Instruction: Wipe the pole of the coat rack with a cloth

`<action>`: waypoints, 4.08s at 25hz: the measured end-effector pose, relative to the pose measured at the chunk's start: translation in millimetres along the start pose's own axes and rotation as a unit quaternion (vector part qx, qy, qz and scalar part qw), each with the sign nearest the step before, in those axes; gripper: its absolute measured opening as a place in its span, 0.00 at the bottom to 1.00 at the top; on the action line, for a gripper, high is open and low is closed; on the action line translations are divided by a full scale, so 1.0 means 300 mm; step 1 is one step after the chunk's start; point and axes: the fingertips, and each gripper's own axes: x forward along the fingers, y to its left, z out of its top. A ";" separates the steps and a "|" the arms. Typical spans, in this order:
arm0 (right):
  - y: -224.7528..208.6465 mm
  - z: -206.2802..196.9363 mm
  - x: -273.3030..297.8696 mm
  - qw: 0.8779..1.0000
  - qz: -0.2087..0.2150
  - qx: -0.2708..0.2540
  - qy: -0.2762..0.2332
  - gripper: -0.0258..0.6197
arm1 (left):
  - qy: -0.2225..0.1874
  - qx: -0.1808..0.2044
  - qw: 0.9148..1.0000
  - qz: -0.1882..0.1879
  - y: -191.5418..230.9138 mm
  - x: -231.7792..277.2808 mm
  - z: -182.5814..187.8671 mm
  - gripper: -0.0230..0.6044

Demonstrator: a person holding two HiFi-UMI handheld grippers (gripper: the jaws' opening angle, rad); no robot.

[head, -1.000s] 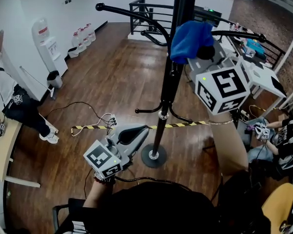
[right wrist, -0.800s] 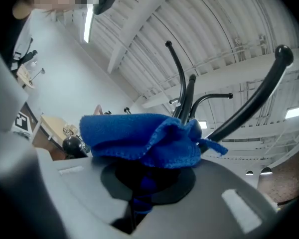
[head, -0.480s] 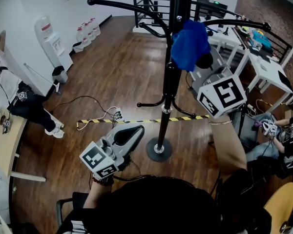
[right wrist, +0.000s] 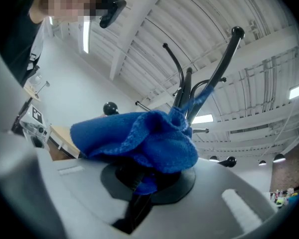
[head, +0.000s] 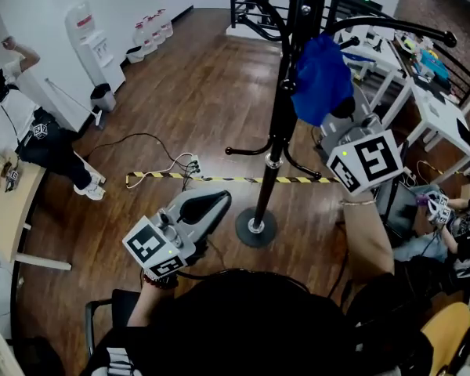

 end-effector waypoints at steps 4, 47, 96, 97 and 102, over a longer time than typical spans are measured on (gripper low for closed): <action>0.032 -0.045 0.013 1.000 0.005 0.000 0.012 0.07 | -0.005 -0.001 1.000 -0.003 -0.003 -0.007 0.002 0.04; 0.313 -0.753 -0.156 0.968 -0.030 0.093 0.230 0.07 | 0.011 -0.011 1.000 0.004 -0.036 -0.030 -0.055 0.04; -0.341 0.298 -0.118 0.989 -0.145 -0.007 -0.019 0.07 | -0.005 0.003 1.000 0.008 -0.024 0.001 -0.022 0.04; -0.323 0.280 -0.099 0.991 -0.136 -0.008 -0.013 0.07 | -0.006 0.003 1.000 0.013 -0.021 -0.010 -0.019 0.04; -0.289 0.180 -0.014 0.991 -0.127 -0.023 0.014 0.07 | 0.000 0.002 1.000 0.031 -0.010 -0.057 -0.024 0.04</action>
